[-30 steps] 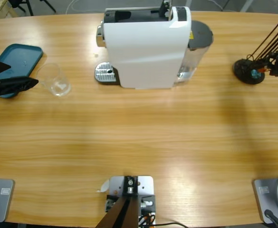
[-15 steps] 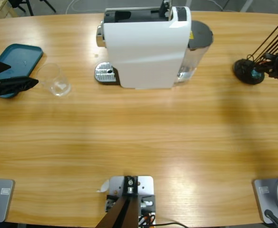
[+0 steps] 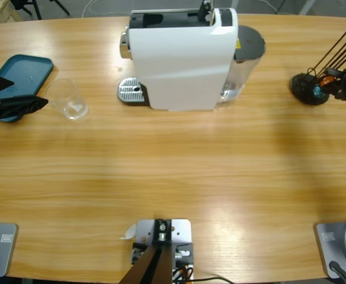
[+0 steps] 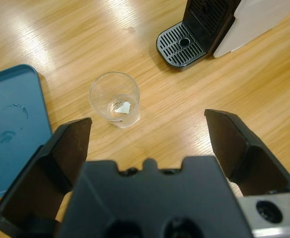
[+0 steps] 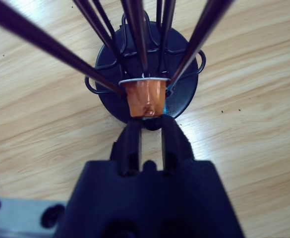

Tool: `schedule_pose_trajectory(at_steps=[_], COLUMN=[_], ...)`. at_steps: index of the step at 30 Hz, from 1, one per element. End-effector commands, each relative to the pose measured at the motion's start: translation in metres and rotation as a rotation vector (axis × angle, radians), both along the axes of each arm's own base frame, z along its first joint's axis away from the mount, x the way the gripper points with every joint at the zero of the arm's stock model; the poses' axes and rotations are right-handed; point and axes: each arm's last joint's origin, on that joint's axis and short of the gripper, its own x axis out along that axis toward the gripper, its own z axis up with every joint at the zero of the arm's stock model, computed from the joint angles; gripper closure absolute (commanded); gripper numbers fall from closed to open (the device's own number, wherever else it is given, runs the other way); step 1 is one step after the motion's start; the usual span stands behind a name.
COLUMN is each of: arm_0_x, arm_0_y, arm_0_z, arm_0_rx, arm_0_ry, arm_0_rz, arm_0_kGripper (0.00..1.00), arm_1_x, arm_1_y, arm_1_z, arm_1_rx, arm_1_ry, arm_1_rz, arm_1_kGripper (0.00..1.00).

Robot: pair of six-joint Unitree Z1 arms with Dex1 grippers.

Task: Pour coffee

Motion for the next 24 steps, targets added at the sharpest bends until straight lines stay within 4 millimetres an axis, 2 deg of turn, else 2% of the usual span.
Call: schedule_pose_trajectory(at_steps=[1,3,5,8,11,15,24], arm_0_x=[0.000,0.000,0.000,0.000,0.000,0.000,0.002], arm_0_y=[-0.002,-0.002,-0.002,-0.002,-0.002,-0.002,-0.004], arm_0_z=[-0.014,-0.014,-0.014,-0.014,-0.014,-0.014,-0.016], arm_0_rx=[0.031,0.030,0.029,0.027,0.027,0.028,0.034], arm_0_ry=[0.036,0.035,0.036,0.036,0.039,0.040,0.046], arm_0_rz=[0.009,0.008,0.007,0.005,0.003,0.003,0.003], arm_0_kGripper=[0.004,0.004,0.003,0.004,0.004,0.004,0.004], arm_1_x=[-0.006,-0.010,-0.016,-0.024,-0.026,-0.027,-0.018], arm_1_y=[-0.002,-0.001,-0.002,-0.001,-0.001,-0.001,0.000], arm_1_z=[-0.009,-0.004,0.002,0.003,0.002,-0.001,-0.014], arm_1_rx=[0.002,-0.014,-0.034,-0.047,-0.046,-0.046,-0.039], arm_1_ry=[0.031,0.004,-0.031,-0.072,-0.096,-0.116,-0.116], arm_1_rz=[-0.018,-0.017,-0.024,-0.024,-0.026,-0.030,-0.028], arm_1_kGripper=[0.063,0.106,0.214,0.247,0.322,0.367,0.368])
